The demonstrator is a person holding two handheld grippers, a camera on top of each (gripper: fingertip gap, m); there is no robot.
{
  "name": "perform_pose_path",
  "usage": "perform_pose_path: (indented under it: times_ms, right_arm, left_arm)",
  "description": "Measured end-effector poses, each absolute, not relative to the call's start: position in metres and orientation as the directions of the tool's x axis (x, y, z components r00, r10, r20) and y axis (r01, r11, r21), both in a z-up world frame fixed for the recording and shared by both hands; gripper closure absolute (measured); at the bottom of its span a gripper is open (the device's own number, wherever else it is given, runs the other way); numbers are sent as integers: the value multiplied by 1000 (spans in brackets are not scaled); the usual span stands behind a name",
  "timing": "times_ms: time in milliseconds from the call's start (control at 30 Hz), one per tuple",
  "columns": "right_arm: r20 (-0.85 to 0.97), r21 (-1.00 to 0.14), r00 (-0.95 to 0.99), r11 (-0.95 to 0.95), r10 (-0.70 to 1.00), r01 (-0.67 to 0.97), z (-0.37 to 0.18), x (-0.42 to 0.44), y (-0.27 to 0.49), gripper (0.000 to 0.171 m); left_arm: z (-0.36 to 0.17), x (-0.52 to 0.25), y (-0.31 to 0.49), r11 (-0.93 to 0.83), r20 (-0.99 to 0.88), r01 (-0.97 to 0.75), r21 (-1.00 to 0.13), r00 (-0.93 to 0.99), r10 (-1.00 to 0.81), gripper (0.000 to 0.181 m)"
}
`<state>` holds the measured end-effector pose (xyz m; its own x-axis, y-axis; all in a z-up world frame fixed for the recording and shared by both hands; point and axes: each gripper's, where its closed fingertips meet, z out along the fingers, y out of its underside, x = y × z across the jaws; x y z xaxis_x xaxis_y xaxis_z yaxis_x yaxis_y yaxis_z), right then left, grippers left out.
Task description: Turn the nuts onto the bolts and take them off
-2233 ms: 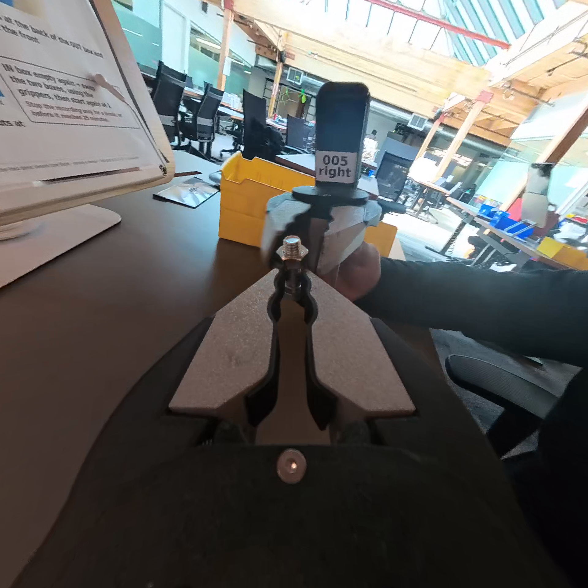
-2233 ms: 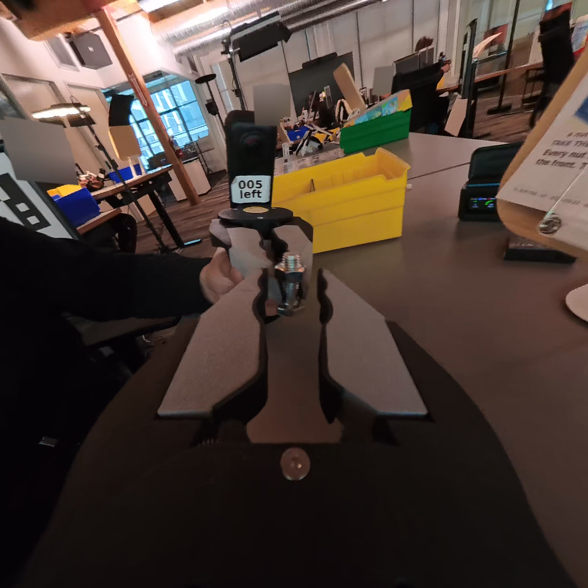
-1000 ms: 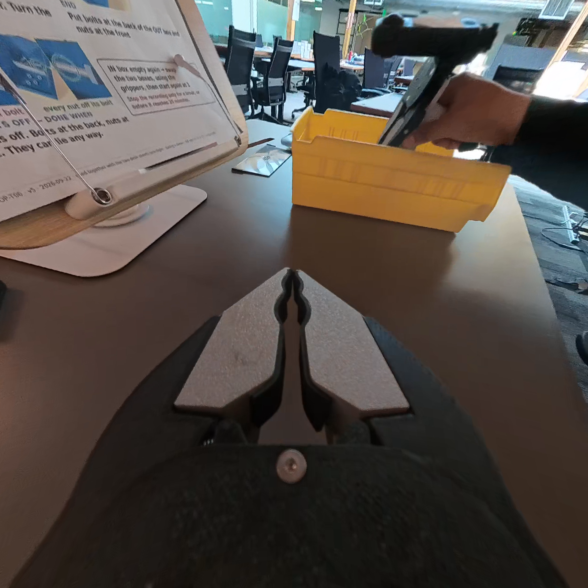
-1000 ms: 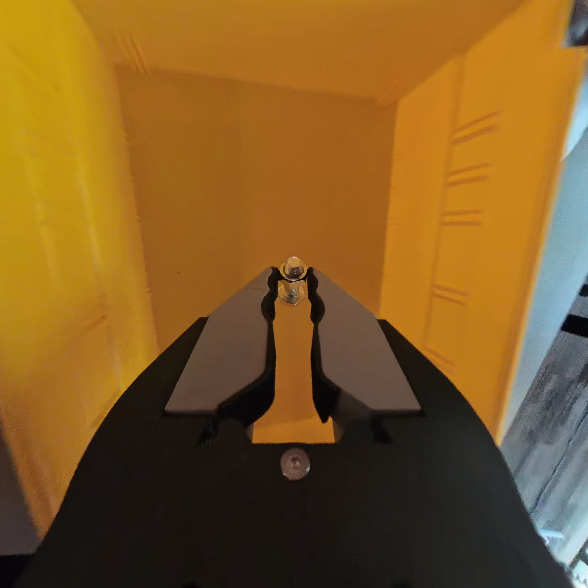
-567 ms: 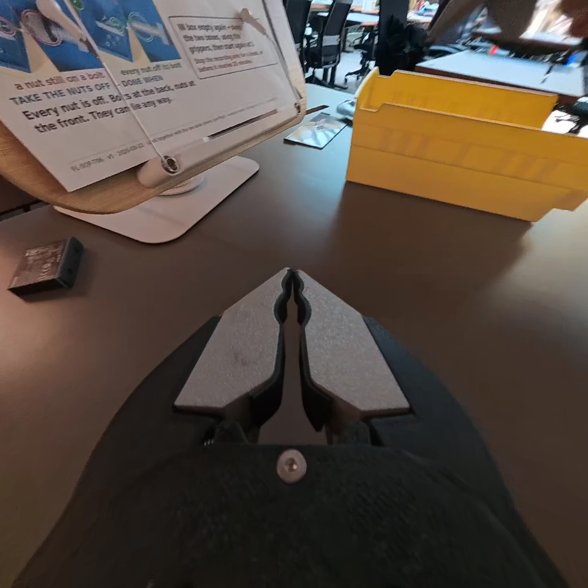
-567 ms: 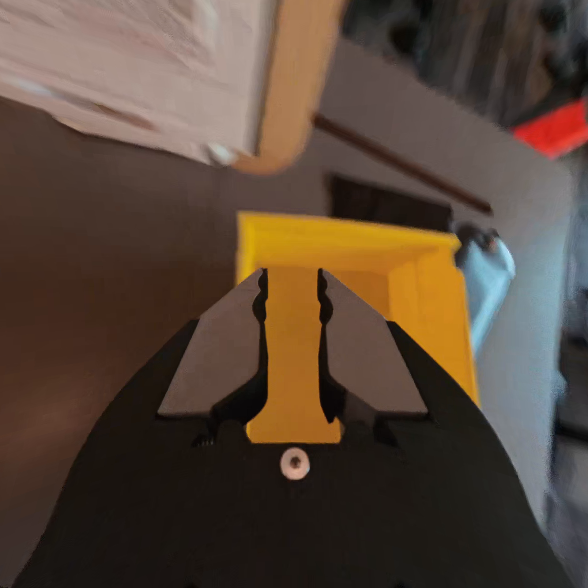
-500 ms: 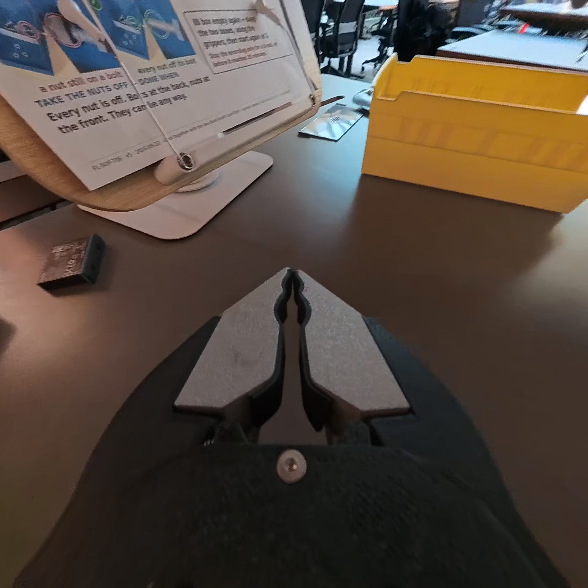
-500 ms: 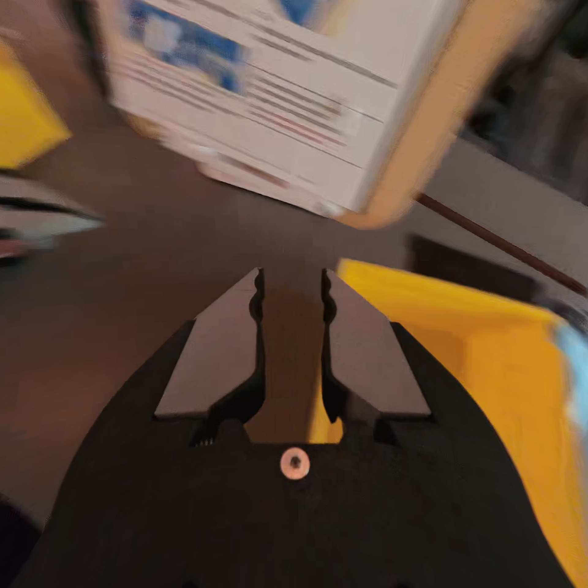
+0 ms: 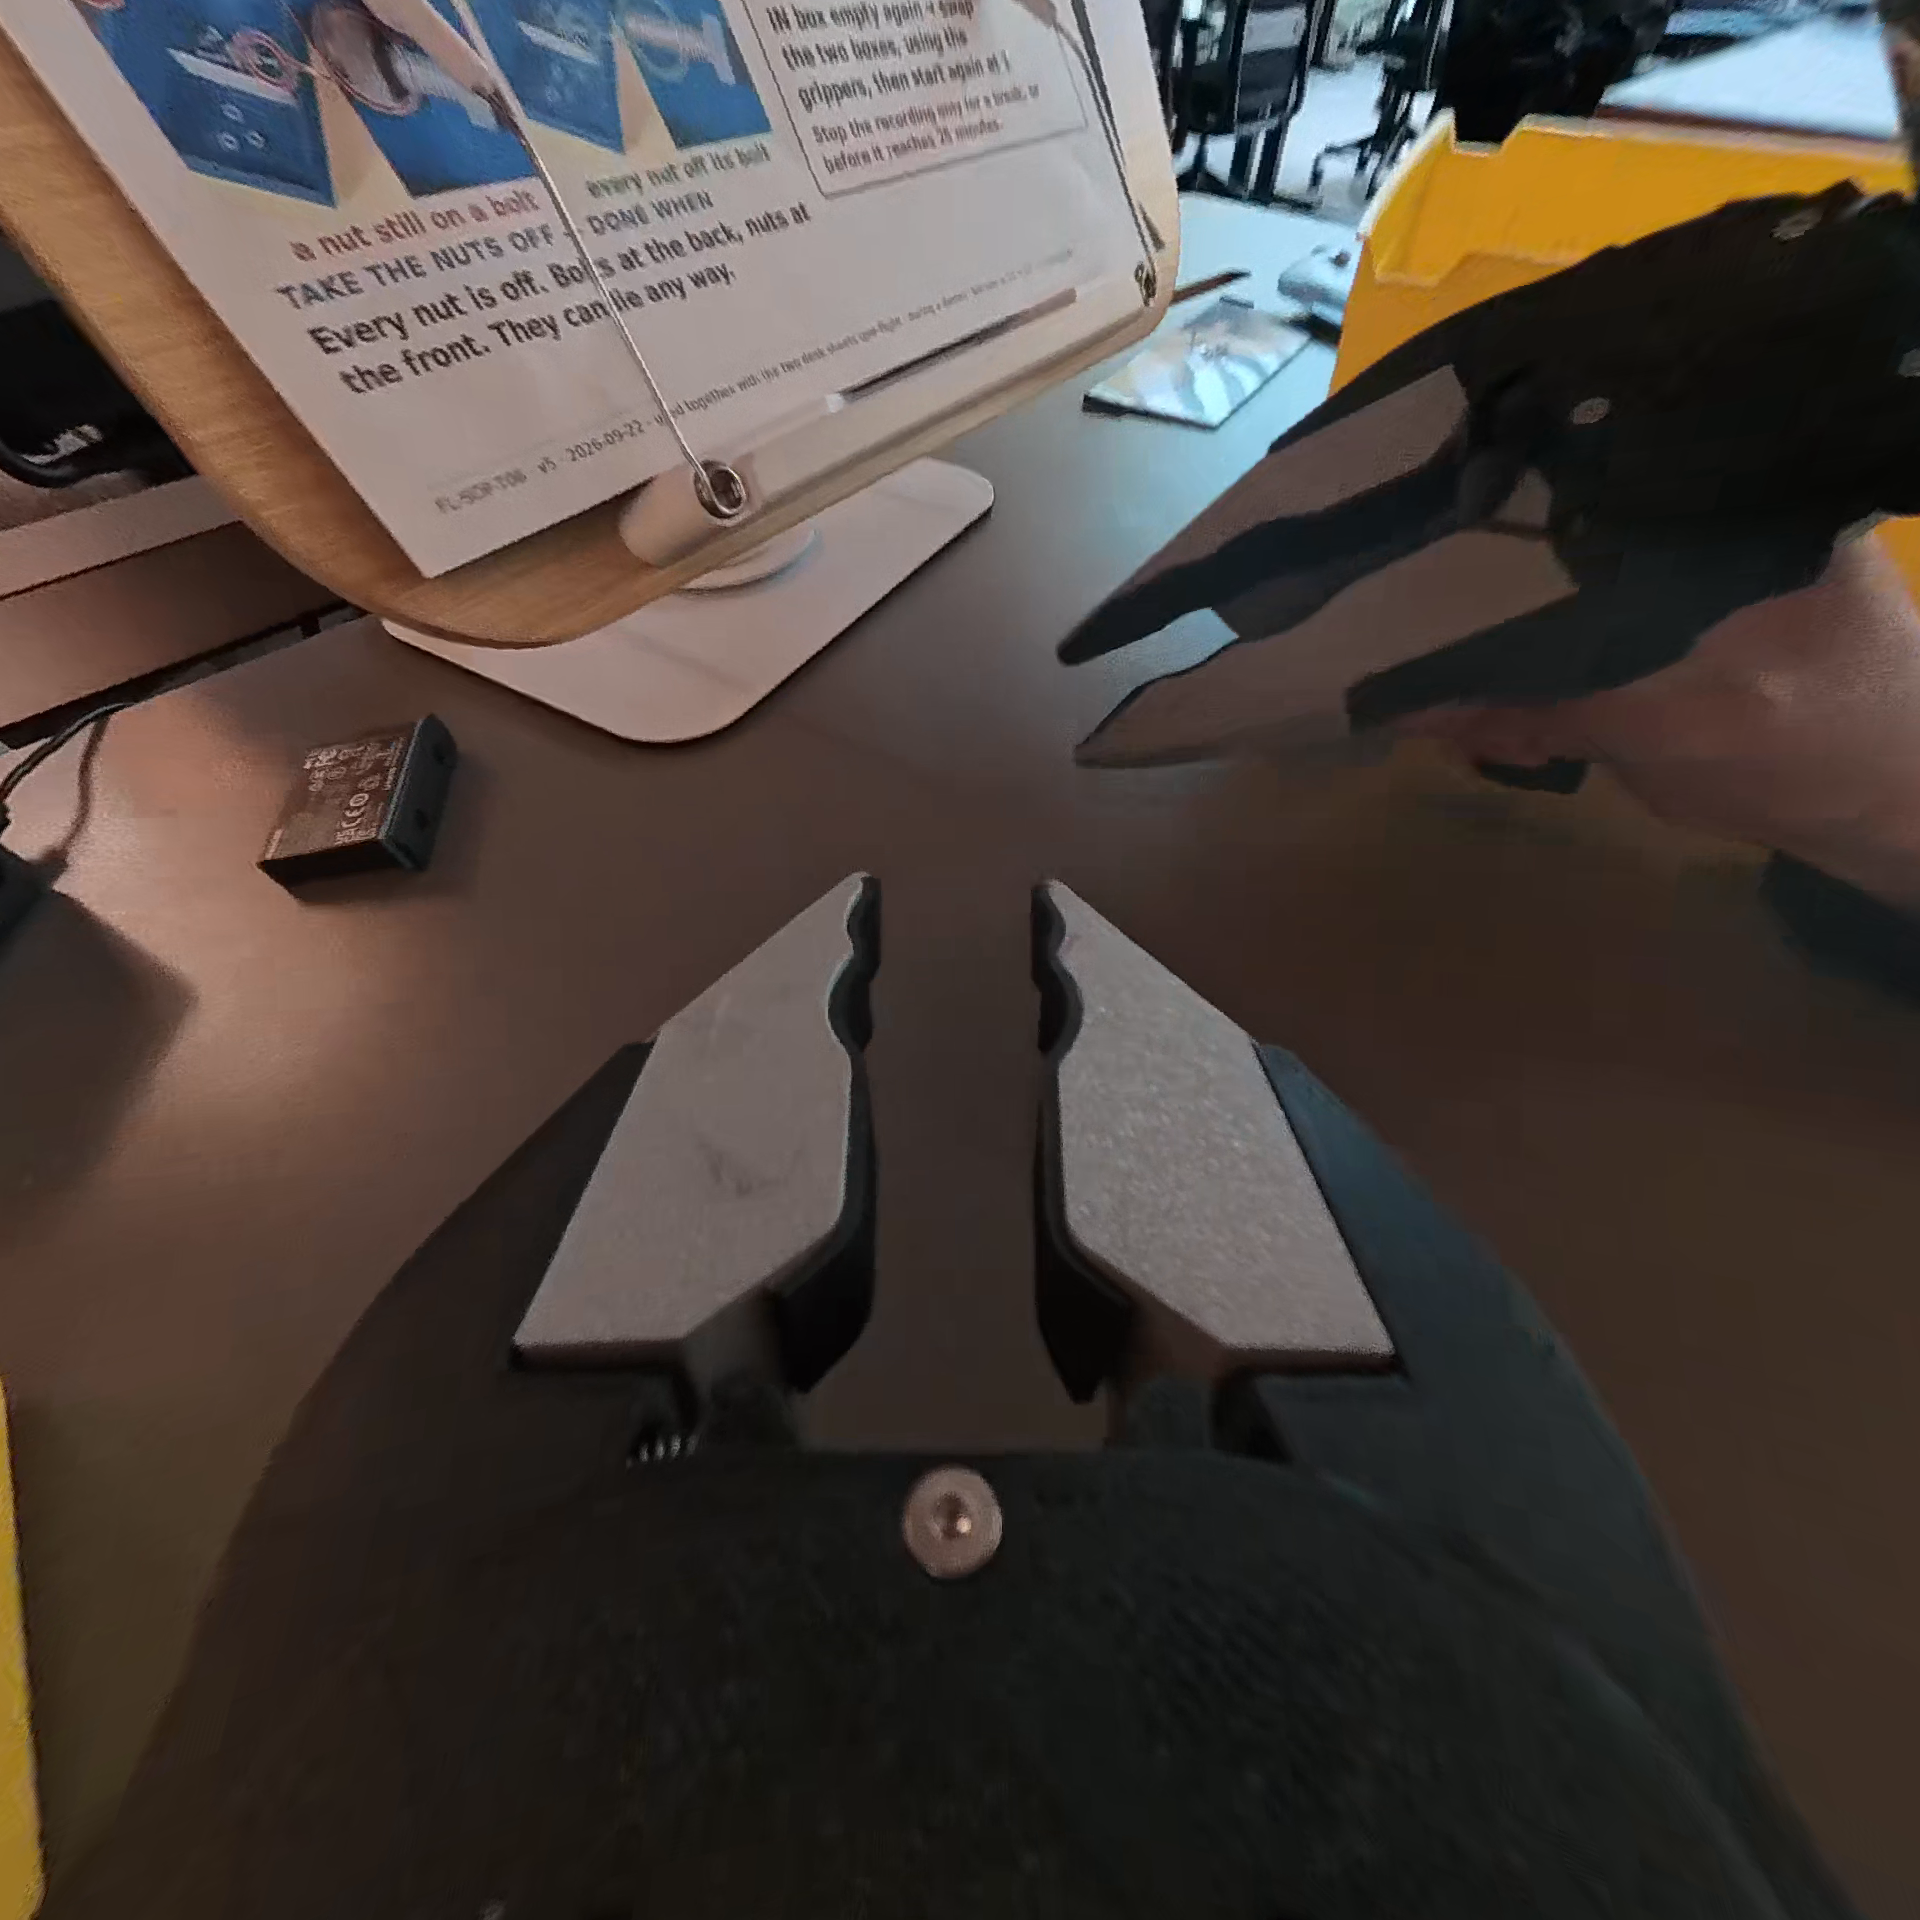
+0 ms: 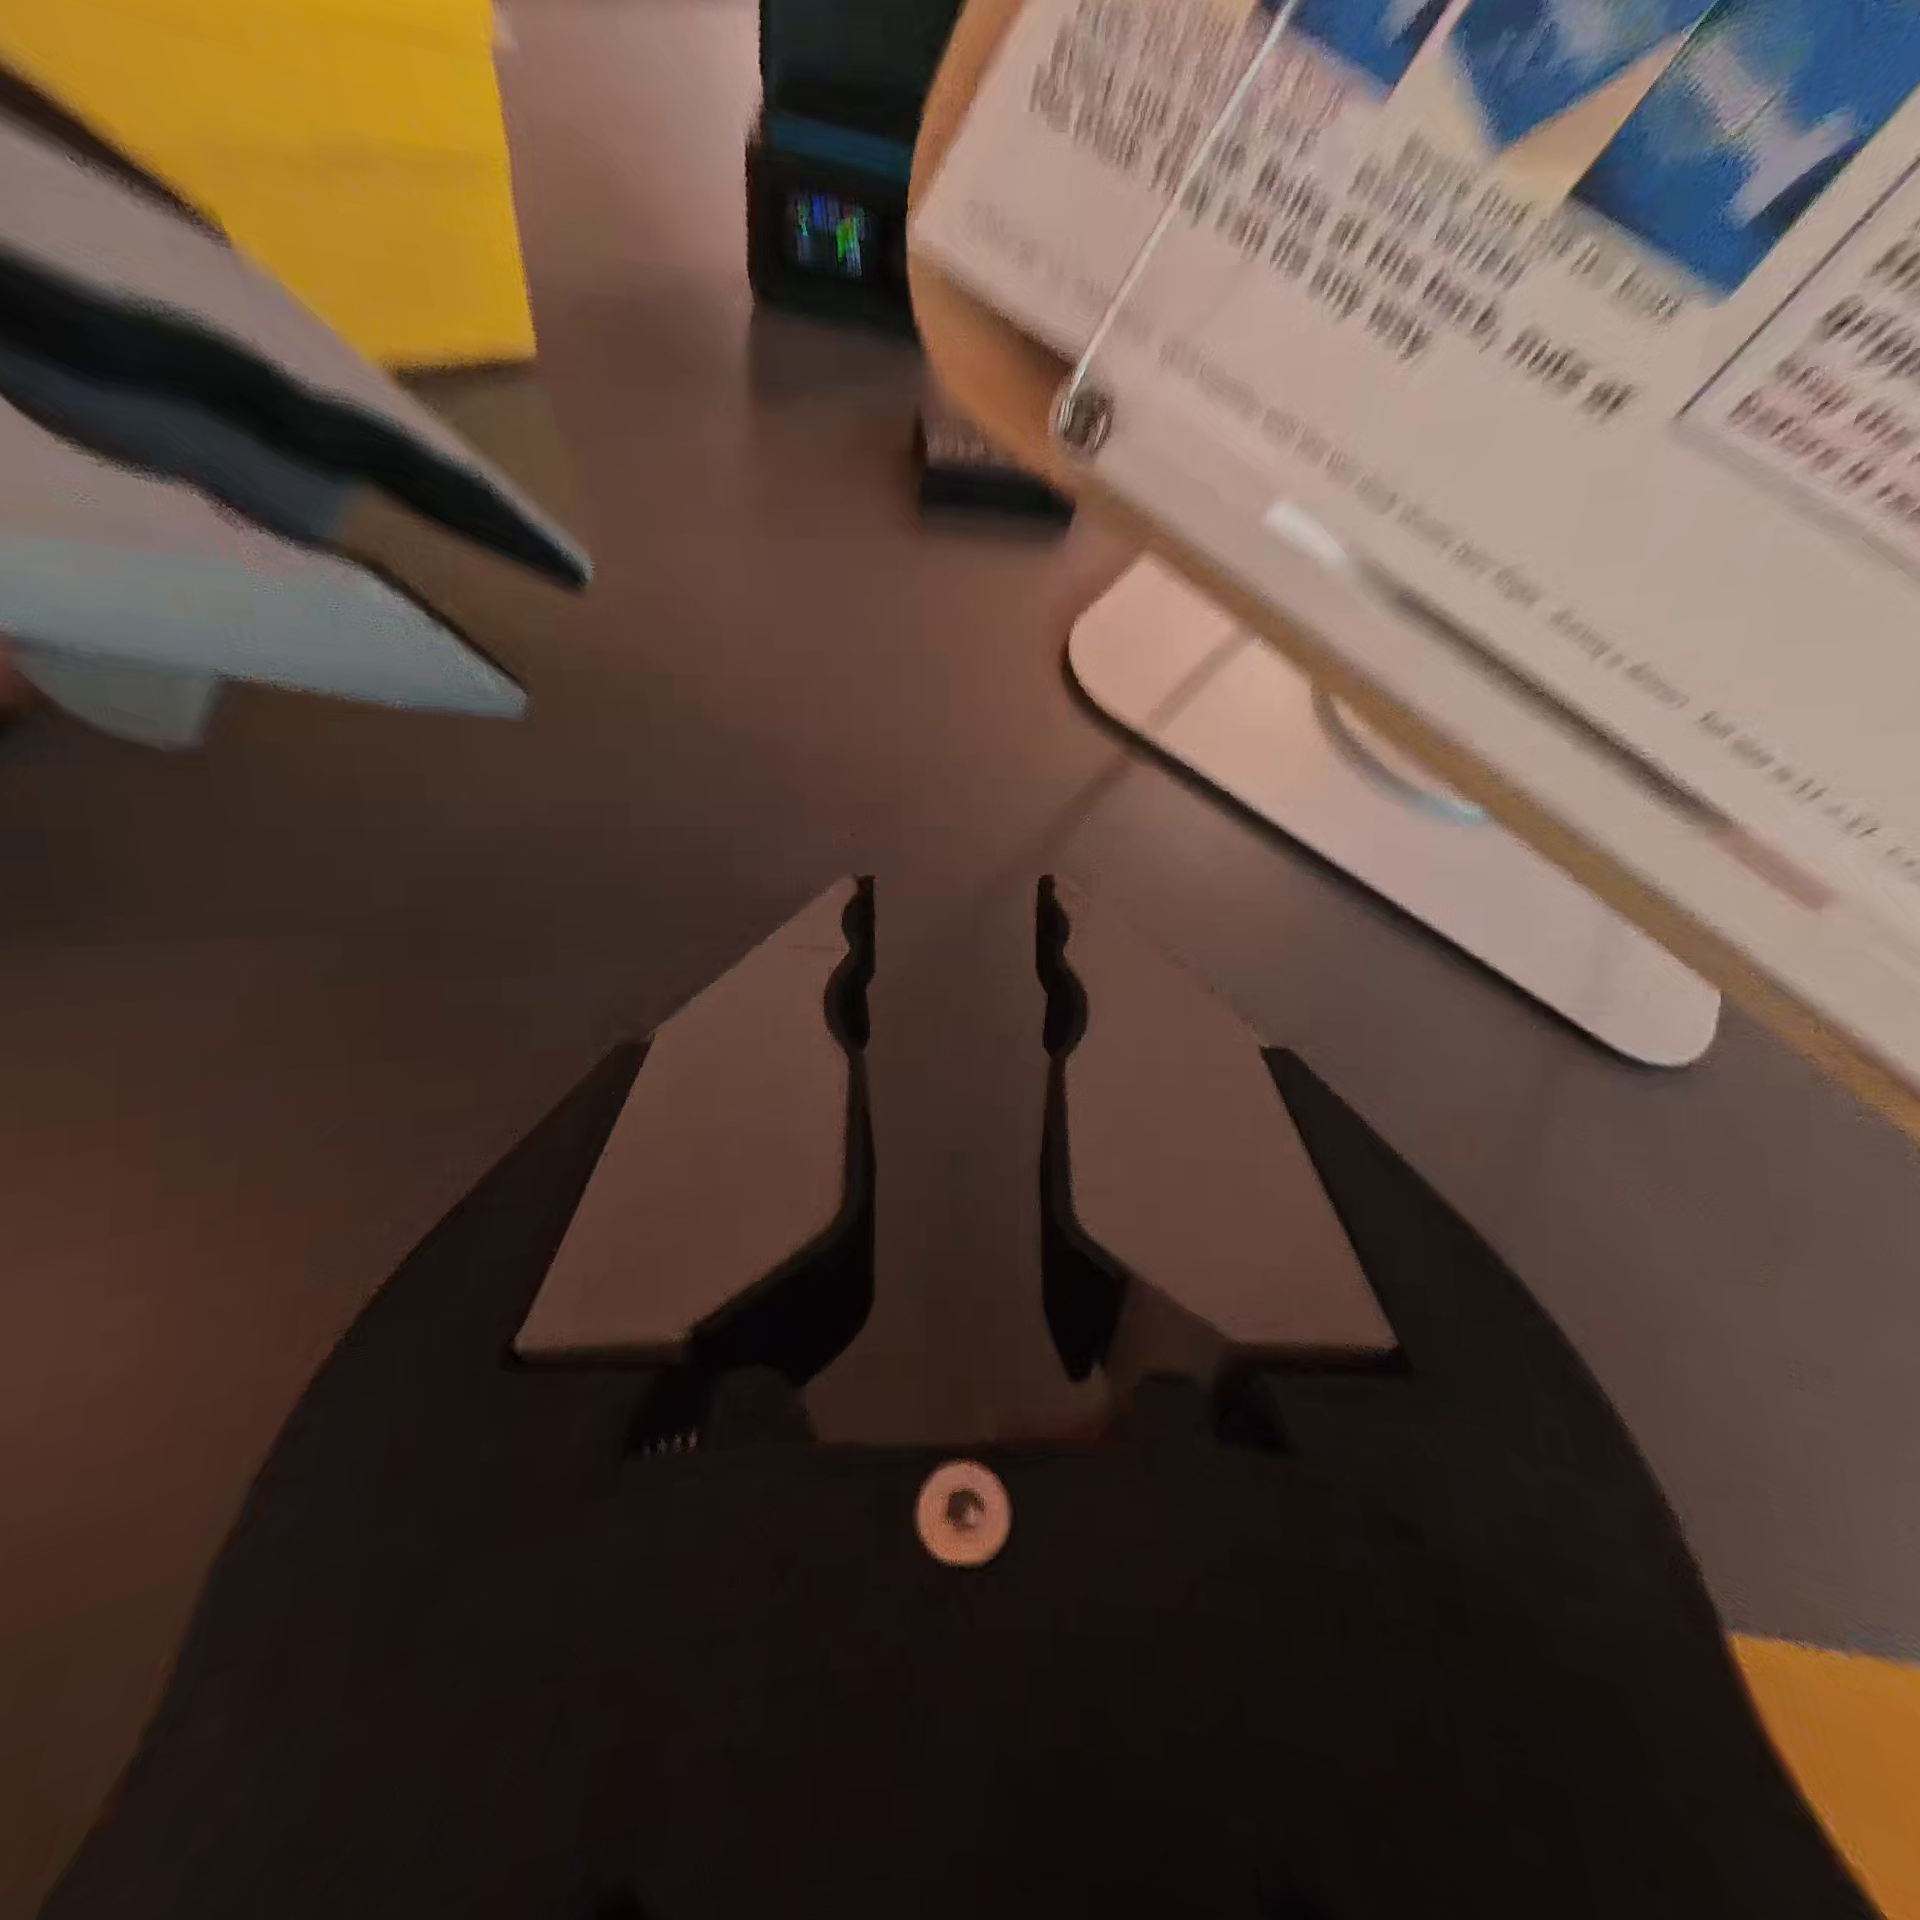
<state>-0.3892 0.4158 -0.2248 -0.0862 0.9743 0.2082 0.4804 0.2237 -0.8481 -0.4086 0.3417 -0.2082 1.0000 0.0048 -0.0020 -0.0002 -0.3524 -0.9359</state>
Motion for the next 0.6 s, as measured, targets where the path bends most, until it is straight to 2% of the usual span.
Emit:
perform_pose_path:
  times_ms: [67, 200, 333, 500, 600]
  right_arm:
    - [267, -801, -97, 277, 959, 531, -240, -388, 417, 144]
    - [214, -820, -146, 259, 966, 511, -240, -392, 400, 146]
    - [242, -784, -152, 286, 958, 550, -249, -388, 402, 145]
    - [248, -773, -132, 278, 960, 570, -251, -381, 406, 143]
    - [224, -779, -122, 253, 967, 573, -251, -378, 407, 142]
  left_arm:
    - [-214, -405, 344, -388, -62, -59, -920, 998, -5, 153]
    - [-222, -394, 343, -438, -145, -145, -887, 989, -35, 153]
    - [-226, -379, 336, -467, -170, -166, -869, 985, -36, 152]
    - [-209, -334, 313, -473, -22, -80, -878, 992, -127, 156]
    - [-157, -325, 287, -451, 123, 16, -892, 970, -208, 155]
